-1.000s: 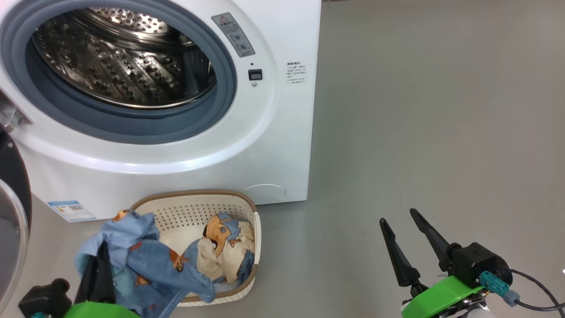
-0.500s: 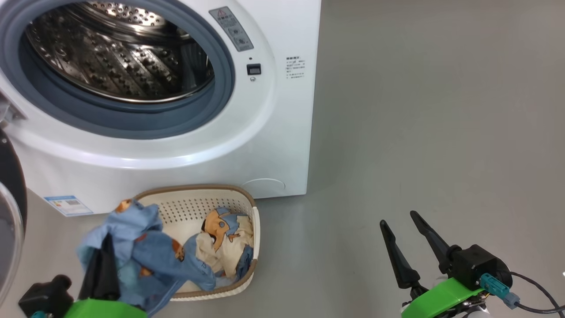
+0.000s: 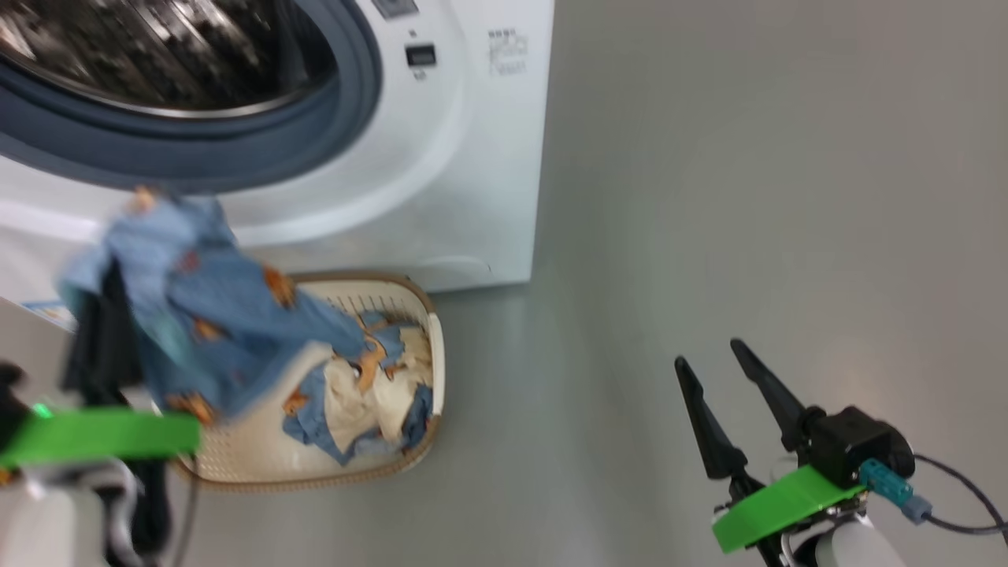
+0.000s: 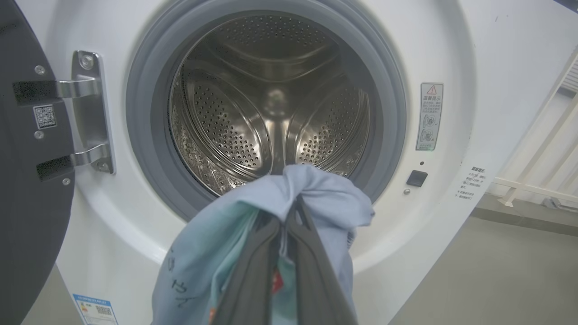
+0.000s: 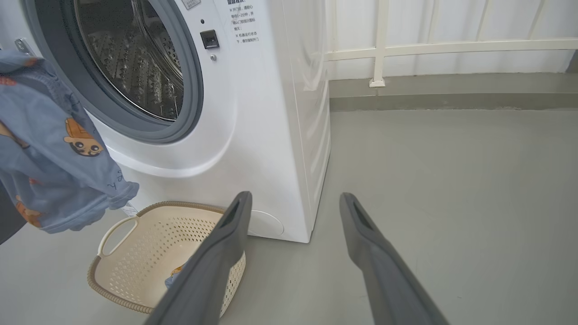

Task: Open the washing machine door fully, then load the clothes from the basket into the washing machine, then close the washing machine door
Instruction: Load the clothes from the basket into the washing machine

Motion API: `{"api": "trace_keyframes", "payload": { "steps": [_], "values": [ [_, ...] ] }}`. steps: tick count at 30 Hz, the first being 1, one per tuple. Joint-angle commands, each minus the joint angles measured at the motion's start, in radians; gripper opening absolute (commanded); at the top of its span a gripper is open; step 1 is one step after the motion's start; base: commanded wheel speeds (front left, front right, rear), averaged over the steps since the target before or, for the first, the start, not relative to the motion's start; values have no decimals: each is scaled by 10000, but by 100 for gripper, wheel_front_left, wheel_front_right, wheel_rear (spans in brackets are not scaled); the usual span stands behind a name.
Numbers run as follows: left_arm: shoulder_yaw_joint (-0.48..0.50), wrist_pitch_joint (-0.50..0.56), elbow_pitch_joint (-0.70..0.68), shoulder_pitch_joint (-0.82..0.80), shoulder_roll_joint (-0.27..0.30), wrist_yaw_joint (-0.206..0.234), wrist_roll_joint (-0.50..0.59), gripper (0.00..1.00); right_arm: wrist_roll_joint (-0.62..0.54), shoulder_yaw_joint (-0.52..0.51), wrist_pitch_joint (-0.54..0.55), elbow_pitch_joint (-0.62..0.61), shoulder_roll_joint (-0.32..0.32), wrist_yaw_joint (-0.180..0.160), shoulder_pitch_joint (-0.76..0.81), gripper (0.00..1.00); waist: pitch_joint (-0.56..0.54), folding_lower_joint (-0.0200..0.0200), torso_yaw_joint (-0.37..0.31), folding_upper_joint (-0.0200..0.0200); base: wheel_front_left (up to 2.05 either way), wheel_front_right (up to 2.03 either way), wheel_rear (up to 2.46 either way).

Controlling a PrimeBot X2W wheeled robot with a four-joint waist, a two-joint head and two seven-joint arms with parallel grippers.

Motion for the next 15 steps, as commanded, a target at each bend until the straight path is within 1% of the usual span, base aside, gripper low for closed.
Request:
{"api": "trace_keyframes", "payload": {
  "steps": [1,8,10,11,15],
  "values": [
    [402,-86,-289,-793,553,-24,-187,0,-125,227,-76,-329,59,16,-341,100,962,0,-339,-1,0,0,0],
    [275,-86,201,-2972,1778,-24,-559,0,-209,219,-76,-503,144,16,-809,100,2315,0,-818,-1,0,0,0],
    [208,-86,418,-3607,2093,-24,-684,0,-219,213,-76,-546,174,16,-925,100,2670,0,-965,-1,0,0,0],
    [208,-86,418,-3607,2093,-24,-684,0,-219,213,-76,-546,174,16,-925,100,2670,0,-965,-1,0,0,0],
    [-22,-86,1024,-4851,2767,-25,-989,0,-185,207,-76,-646,235,16,-1153,100,3350,0,-1295,-1,0,0,0]
  ]
}}
